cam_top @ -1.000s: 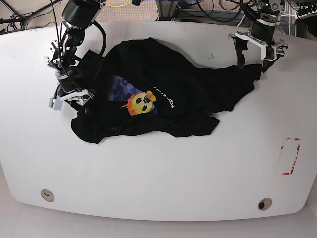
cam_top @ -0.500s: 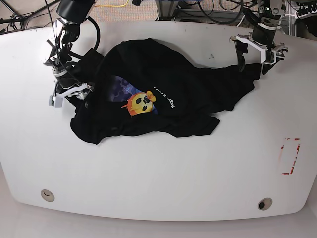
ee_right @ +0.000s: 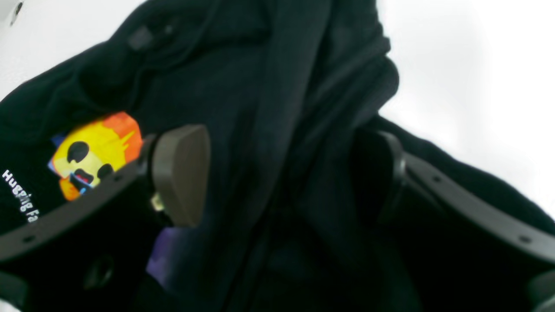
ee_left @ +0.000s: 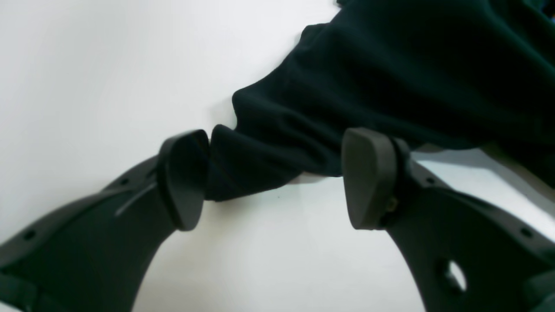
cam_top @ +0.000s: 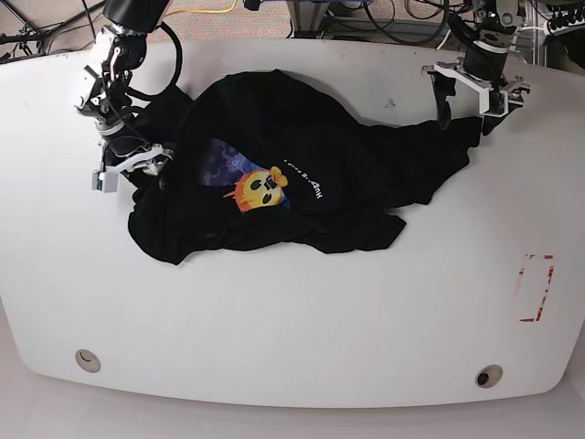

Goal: Fold the T-shirt properly
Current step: 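Grasp the shirt edge with the right gripper and the hem with the left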

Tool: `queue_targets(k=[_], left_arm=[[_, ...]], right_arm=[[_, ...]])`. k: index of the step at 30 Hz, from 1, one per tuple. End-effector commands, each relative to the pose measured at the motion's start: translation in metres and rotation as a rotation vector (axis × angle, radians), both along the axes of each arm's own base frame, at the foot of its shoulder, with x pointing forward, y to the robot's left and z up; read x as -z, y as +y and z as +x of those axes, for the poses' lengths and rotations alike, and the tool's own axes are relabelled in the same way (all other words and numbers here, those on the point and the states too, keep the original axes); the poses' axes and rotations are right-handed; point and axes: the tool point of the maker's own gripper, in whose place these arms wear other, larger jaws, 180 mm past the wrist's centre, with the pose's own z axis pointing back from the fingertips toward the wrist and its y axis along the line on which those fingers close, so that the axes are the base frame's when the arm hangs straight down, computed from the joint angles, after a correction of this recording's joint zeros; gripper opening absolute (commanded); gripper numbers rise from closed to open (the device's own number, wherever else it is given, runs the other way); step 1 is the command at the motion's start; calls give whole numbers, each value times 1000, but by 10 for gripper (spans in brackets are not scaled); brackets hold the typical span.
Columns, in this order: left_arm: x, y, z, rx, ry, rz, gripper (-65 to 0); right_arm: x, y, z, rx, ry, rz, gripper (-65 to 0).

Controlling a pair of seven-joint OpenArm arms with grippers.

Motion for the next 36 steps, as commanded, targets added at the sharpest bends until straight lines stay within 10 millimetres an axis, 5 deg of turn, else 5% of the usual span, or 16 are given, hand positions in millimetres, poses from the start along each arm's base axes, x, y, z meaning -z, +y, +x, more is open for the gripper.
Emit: queue_targets(k=[1,8,12,14,16,22,36], left_arm=[[-15,-1,4,5,-56,0,-208],[-16,-1,7,8,-62,1,-208],[-17,-2,10,15,-70,-3,-208],[-19,0,12,16,-79,1,-208],[-20,0,13,19,-81,0,-208],[-22,2,14,16,-85,4,-208],[-33,18,21,-23,-124,38,-207]], right_arm=[[1,4,-2,-25,30,-21,-167],[3,19,4,-48,12,-10,-268],[4,20,5,-45,7,-2,-396],[3,18,8,-49,-2,-1,-547],[3,18,10,-48,-3,3,-588],[3,17,11,-47,-2,0,-625],[-46,18,29,-98,-125,-74,-650]])
